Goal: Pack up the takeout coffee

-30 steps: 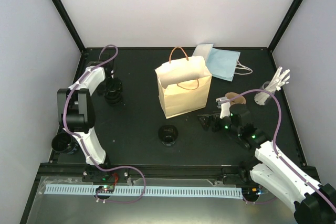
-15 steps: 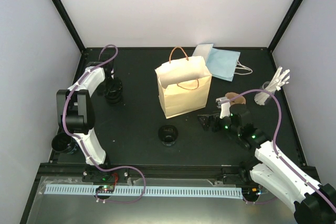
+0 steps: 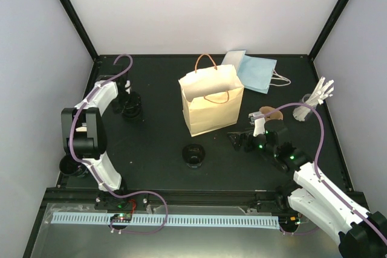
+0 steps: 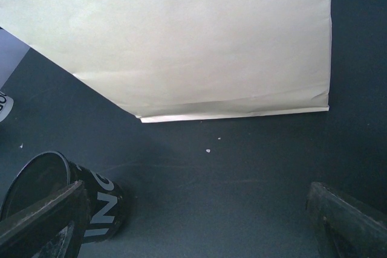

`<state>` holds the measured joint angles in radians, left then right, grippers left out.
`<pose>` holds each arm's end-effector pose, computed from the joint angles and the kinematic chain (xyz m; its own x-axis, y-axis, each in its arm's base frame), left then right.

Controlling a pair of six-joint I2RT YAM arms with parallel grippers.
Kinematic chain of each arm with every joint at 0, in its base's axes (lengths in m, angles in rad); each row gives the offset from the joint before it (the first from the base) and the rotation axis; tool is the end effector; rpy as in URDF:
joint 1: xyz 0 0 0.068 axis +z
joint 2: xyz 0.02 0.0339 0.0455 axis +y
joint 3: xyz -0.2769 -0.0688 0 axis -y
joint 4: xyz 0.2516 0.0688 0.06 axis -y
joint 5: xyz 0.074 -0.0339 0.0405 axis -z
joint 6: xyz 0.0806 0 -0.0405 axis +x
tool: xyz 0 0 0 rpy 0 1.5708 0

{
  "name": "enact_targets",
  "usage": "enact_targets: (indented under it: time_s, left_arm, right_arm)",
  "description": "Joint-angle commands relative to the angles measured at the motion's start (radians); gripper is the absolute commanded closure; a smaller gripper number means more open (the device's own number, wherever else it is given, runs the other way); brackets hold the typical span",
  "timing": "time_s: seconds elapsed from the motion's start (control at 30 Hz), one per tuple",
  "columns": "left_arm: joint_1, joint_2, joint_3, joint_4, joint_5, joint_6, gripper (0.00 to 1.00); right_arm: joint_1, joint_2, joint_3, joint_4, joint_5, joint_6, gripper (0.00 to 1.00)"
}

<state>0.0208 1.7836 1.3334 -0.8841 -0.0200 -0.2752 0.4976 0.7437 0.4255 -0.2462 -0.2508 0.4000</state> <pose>0.3672 0.0093 0.1784 -0.9285 -0.2911 -0.2308 -0.2886 0.9564 -0.0450 0.1683 0.1142 0.1979 -0.6848 0.0573 -0.7265 -0.4126 0.7913 0.4513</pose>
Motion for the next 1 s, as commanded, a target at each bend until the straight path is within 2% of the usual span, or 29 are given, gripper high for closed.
enact_targets:
  time_s: [0.0,0.1,0.17,0.37,0.47,0.67,0.8,0.97]
  left_arm:
    - [0.056,-0.054,-0.059,0.104,0.189,-0.039,0.25]
    - [0.062,-0.046,-0.058,0.096,0.174,-0.044,0.24]
    - [0.031,-0.044,-0.038,0.050,0.052,-0.048,0.24]
    - [0.004,-0.039,-0.004,0.018,0.005,-0.032,0.21]
    - [-0.008,-0.030,0.032,-0.028,-0.097,-0.034,0.19]
    - [-0.005,-0.001,0.074,-0.055,-0.124,-0.017,0.15]
    - [-0.005,0.018,0.085,-0.061,-0.115,-0.015,0.09]
    - [-0.008,0.010,0.068,-0.046,-0.076,0.005,0.09]
  right_arm:
    - [-0.001,0.000,0.013,0.023,-0.015,-0.009,0.00]
    - [-0.002,0.000,0.014,0.017,-0.015,-0.010,0.00]
    - [-0.001,-0.001,0.011,0.018,-0.016,-0.009,0.00]
    - [-0.002,0.013,0.014,0.030,-0.022,-0.010,0.00]
    - [-0.001,0.020,0.018,0.026,-0.025,-0.011,0.00]
    - [-0.001,0.017,0.016,0.029,-0.024,-0.011,0.00]
    - [-0.001,0.016,0.016,0.026,-0.025,-0.013,0.00]
    - [-0.002,0.015,0.016,0.026,-0.025,-0.012,0.00]
